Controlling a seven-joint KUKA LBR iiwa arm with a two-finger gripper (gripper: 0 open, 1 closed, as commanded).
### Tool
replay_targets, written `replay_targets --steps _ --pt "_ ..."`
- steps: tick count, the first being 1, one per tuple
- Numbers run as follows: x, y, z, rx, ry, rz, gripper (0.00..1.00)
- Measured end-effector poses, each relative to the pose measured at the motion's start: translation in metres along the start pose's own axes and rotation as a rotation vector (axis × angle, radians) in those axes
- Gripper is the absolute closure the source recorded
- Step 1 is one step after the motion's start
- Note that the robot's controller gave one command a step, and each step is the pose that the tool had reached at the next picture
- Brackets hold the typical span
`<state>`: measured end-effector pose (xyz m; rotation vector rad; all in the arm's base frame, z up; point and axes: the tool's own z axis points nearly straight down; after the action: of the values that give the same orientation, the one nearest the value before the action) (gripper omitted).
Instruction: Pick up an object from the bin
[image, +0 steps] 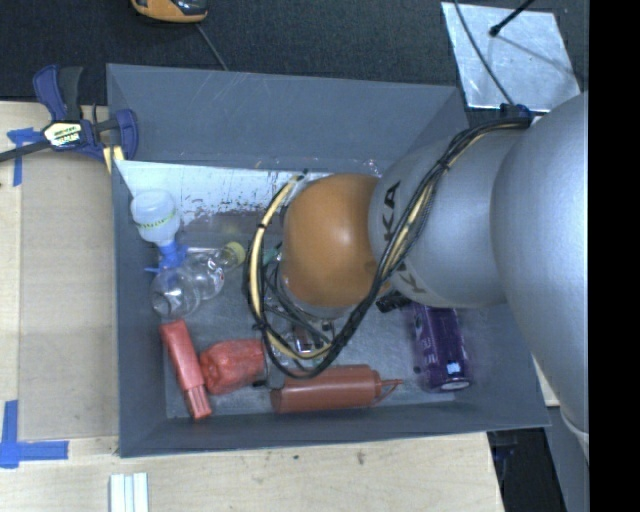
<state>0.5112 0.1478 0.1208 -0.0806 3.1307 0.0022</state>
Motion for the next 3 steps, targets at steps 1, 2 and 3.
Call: replay_targets --steps 1,2,3 --pt "0.0131 -0.0065 0.0451 0.0 0.009 -0.013 0.0" --pt "0.009 -0.002 0.0499 -0.001 0.004 -0.262 1.0" --pt "0.0098 -0.0022 0.0506 -0.001 0.007 -0.262 0.0"
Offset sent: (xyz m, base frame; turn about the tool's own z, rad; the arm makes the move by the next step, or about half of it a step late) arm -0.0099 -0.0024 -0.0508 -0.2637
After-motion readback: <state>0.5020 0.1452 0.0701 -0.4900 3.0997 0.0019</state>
